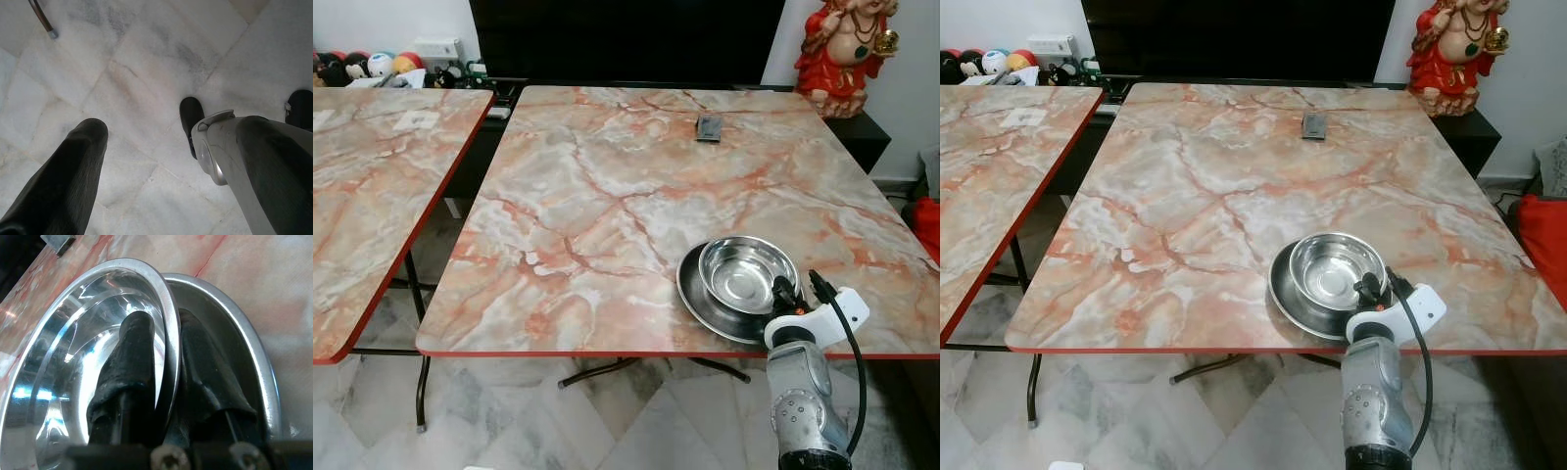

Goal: Setting the table

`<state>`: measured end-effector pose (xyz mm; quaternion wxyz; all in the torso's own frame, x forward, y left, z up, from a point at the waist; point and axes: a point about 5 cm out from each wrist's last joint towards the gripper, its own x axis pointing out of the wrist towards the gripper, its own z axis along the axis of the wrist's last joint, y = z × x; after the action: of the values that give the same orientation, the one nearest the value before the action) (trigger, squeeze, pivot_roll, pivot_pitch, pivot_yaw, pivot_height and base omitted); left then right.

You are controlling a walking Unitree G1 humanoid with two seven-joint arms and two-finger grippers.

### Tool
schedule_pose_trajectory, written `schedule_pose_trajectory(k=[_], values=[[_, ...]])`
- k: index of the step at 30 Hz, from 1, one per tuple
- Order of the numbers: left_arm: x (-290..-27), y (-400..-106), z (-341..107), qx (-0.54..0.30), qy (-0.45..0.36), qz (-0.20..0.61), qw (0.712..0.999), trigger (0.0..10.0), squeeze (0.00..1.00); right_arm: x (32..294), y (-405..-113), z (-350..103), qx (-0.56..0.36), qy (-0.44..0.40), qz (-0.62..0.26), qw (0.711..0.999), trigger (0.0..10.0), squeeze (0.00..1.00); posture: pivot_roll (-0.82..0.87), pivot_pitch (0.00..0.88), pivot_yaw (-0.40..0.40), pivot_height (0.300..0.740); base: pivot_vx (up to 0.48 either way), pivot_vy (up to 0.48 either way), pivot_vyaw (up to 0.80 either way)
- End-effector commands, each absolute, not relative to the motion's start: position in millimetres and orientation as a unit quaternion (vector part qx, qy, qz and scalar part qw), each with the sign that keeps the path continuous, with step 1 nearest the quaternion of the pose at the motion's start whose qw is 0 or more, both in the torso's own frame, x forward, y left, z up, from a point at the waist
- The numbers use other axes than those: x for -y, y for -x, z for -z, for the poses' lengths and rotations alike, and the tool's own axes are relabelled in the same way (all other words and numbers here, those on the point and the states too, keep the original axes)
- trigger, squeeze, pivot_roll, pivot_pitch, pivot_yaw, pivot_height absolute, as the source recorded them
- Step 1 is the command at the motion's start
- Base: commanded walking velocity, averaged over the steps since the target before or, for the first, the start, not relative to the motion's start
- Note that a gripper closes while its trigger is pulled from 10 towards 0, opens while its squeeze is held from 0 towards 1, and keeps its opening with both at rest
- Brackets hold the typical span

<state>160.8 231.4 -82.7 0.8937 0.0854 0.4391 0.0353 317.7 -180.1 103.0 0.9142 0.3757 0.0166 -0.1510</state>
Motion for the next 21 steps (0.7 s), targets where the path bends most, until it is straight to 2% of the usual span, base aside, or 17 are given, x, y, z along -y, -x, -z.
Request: schedule_pose_trajectory(k=[1,6,7,9,10,11,16,17,19,20,21], values=[[-231.7,-154.4,85.6,-0.45,-0.086,-0.034,0.888,10.0,0.0,181.0,-316.6,-100.1,-0.022,-0.377,0.153,0.913,10.0,0.31,0.02,0.123,-0.033,0.74,0.0,0.0,0.0],[-231.1,-154.5,85.7,-0.45,-0.086,-0.034,0.888,10.0,0.0,180.7,-316.4,-99.7,-0.024,-0.377,0.152,0.913,10.0,0.34,0.02,0.123,-0.033,0.74,0.0,0.0,0.0],[-230.9,-154.4,85.8,-0.45,-0.086,-0.034,0.888,10.0,0.0,180.7,-316.4,-99.6,-0.024,-0.377,0.152,0.913,10.0,0.41,0.02,0.123,-0.033,0.74,0.0,0.0,0.0],[-230.5,-154.2,86.0,-0.45,-0.086,-0.033,0.888,10.0,0.0,180.7,-316.3,-99.4,-0.025,-0.377,0.153,0.913,10.0,0.63,0.02,0.123,-0.033,0.74,0.0,0.0,0.0],[-230.5,-154.2,86.0,-0.45,-0.086,-0.033,0.888,10.0,0.0,180.7,-316.3,-99.4,-0.025,-0.377,0.153,0.913,10.0,0.63,0.02,0.123,-0.033,0.74,0.0,0.0,0.0],[-230.3,-154.1,86.1,-0.45,-0.086,-0.033,0.888,10.0,0.0,180.7,-316.3,-99.1,-0.026,-0.377,0.153,0.913,10.0,0.77,0.02,0.123,-0.033,0.74,0.0,0.0,0.0],[-230.3,-153.9,86.1,-0.45,-0.086,-0.034,0.888,10.0,0.0,180.5,-316.3,-98.1,-0.028,-0.377,0.153,0.913,10.0,0.74,0.02,0.124,-0.034,0.74,0.0,0.0,0.0],[-230.4,-153.9,86.1,-0.45,-0.086,-0.034,0.888,10.0,0.0,180.5,-316.3,-97.8,-0.029,-0.376,0.153,0.913,10.0,0.7,0.02,0.124,-0.034,0.74,0.0,0.0,0.0],[-230.6,-154.1,86.0,-0.45,-0.086,-0.034,0.888,10.0,0.0,180.4,-316.2,-97.7,-0.029,-0.376,0.153,0.913,10.0,0.23,0.02,0.124,-0.033,0.74,0.0,0.0,0.0],[-230.6,-154.1,86.0,-0.45,-0.086,-0.034,0.888,10.0,0.0,180.3,-316.2,-97.7,-0.029,-0.376,0.153,0.913,10.0,0.23,0.02,0.124,-0.033,0.74,0.0,0.0,0.0],[-230.7,-154.3,85.8,-0.45,-0.087,-0.034,0.888,10.0,0.0,180.2,-316.1,-97.7,-0.029,-0.375,0.153,0.914,10.0,0.0,0.02,0.123,-0.033,0.74,0.0,0.0,0.0]])
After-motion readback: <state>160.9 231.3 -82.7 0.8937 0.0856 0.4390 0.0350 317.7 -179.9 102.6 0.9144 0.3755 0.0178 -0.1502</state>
